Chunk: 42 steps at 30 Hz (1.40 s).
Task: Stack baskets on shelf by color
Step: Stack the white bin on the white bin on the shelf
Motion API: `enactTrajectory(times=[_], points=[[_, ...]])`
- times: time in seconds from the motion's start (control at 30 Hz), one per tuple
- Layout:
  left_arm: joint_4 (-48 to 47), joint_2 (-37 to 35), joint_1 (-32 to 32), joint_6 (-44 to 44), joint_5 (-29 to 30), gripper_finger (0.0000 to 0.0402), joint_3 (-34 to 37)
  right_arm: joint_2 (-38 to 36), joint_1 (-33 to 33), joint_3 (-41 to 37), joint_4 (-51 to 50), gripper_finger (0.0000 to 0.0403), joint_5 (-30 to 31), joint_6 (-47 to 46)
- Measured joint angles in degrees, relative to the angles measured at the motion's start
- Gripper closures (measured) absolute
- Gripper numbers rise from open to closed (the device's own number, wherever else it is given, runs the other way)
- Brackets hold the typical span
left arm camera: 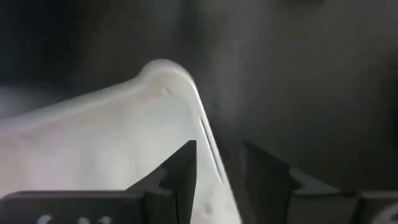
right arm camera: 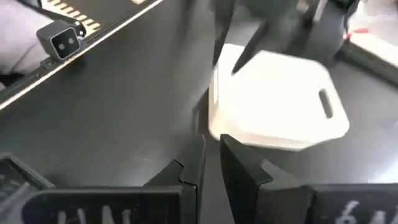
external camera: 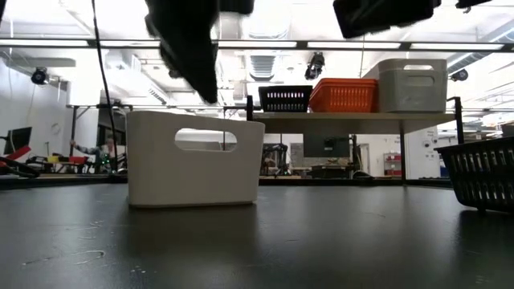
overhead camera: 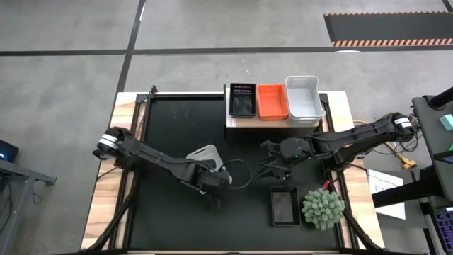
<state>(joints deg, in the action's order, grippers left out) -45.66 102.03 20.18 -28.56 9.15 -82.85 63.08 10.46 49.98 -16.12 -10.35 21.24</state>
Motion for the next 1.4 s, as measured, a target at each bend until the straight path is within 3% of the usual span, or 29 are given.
enactTrajectory(times=[0.27,0.47,0.7,0.97,1.13,1.4], points=[[7.2,-11.9,3.4,18.1,24.1,0.0295,5.1,6.9,0.0,-1.8,13.2,0.034,4.5,-9.9],[25.1,-22.7,3.3,30.5,32.0,0.0295,17.9,17.0,0.0,4.0,15.3,0.0273,5.9,-10.7],[46.5,-34.3,1.8,39.8,33.3,0.0295,34.4,27.9,0.0,13.1,14.7,0.0215,5.6,-9.6],[57.6,-43.5,1.5,39.8,33.3,0.0295,47.8,37.3,0.0,23.3,6.6,0.0207,4.0,-8.2],[60.9,-46.7,1.5,39.8,33.3,0.0295,52.1,41.6,0.0,27.9,3.9,0.0208,0.0,-8.2],[61.7,-47.9,1.5,41.4,33.3,0.0295,53.7,44.1,0.0,31.6,0.5,0.0207,-0.2,-8.7]])
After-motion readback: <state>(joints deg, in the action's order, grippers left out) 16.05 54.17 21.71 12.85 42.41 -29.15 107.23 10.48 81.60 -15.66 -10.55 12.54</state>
